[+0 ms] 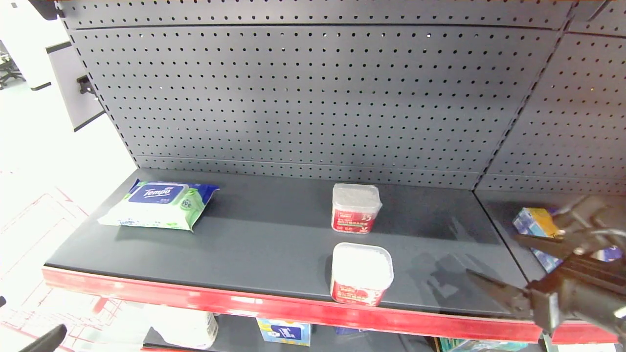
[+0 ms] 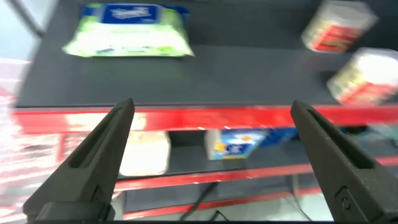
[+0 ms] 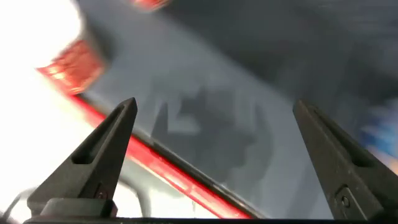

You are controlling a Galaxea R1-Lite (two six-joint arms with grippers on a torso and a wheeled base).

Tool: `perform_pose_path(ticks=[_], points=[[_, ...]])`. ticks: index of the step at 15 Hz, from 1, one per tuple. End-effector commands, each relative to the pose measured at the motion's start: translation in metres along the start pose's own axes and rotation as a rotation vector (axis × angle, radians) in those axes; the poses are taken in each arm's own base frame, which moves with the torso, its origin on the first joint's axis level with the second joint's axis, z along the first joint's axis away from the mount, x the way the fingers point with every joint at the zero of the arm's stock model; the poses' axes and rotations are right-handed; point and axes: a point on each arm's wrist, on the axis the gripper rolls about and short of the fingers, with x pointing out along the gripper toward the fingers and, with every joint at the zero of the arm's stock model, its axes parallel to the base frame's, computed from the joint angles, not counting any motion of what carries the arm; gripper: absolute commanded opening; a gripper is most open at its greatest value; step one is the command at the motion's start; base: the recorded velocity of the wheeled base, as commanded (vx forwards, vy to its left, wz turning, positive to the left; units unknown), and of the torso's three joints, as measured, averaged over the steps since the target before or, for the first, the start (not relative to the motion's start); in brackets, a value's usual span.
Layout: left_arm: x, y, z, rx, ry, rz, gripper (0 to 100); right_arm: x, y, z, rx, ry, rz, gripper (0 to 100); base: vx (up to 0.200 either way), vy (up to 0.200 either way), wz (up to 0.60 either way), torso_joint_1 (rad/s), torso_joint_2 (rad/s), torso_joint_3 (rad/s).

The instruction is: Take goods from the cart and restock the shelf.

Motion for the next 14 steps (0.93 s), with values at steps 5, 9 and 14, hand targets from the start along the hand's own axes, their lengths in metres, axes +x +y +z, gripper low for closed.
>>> perform_pose_path(ticks=[5,9,14], points=[[-0.018,0.001,-0.017,-0.002,-0.076,-0.07,100,-0.118,-0.02,-0.049,0.165,-0.211,-0.561,100,0.0,0.0,0.0,0.0,0.0,0.0],[-0.063,0.003,-0.035,-0.015,0.046,0.047,100,-0.16,0.011,-0.091,0.155,-0.304,-0.548,100,0.0,0.0,0.0,0.0,0.0,0.0],[-0.057,-0.006,-0.071,-0.088,0.077,0.416,100,-0.136,0.02,-0.136,0.217,-0.26,-0.44,100,0.0,0.0,0.0,0.0,0.0,0.0]])
